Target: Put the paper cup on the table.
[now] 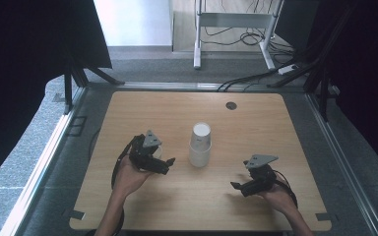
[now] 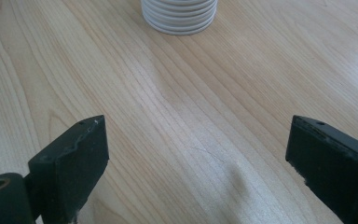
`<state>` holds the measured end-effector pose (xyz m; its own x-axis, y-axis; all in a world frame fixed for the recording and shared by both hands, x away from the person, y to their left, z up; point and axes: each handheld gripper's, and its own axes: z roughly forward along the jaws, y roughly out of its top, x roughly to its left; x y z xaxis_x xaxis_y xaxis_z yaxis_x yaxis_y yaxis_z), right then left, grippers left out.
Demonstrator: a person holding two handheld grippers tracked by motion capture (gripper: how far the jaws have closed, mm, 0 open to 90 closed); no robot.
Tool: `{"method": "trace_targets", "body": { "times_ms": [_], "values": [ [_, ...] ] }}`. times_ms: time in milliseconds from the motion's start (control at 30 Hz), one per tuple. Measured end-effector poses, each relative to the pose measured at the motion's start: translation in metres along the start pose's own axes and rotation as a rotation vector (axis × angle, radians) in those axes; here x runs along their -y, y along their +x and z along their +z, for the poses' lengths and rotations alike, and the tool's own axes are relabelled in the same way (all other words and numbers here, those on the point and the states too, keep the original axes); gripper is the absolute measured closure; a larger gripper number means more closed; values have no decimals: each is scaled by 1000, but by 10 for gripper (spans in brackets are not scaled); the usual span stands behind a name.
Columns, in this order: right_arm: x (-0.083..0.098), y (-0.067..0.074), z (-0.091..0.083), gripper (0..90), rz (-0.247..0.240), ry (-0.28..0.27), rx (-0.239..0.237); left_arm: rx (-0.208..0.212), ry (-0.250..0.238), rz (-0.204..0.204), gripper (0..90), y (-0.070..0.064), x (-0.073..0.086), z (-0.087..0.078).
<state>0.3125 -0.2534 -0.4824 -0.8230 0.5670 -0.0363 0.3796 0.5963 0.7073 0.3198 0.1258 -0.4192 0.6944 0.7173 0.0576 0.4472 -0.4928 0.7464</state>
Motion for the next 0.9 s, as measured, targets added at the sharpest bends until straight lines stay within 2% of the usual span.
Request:
{"method": "trace_targets", "body": {
  "times_ms": [167,367,600,900],
  "values": [
    [0,0,-3,59,1,-3,0,-6,-11,26,0,-10,-2,-4],
    [1,-1,-8,38,6,-14,-2,22,-37,18,0,-21,2,-7],
    [0,0,-15,2,19,-37,8,38,-37,36,0,-34,6,-5],
    [2,2,-20,0,17,-29,16,52,-58,59,0,-51,15,-5]
  ]
}}
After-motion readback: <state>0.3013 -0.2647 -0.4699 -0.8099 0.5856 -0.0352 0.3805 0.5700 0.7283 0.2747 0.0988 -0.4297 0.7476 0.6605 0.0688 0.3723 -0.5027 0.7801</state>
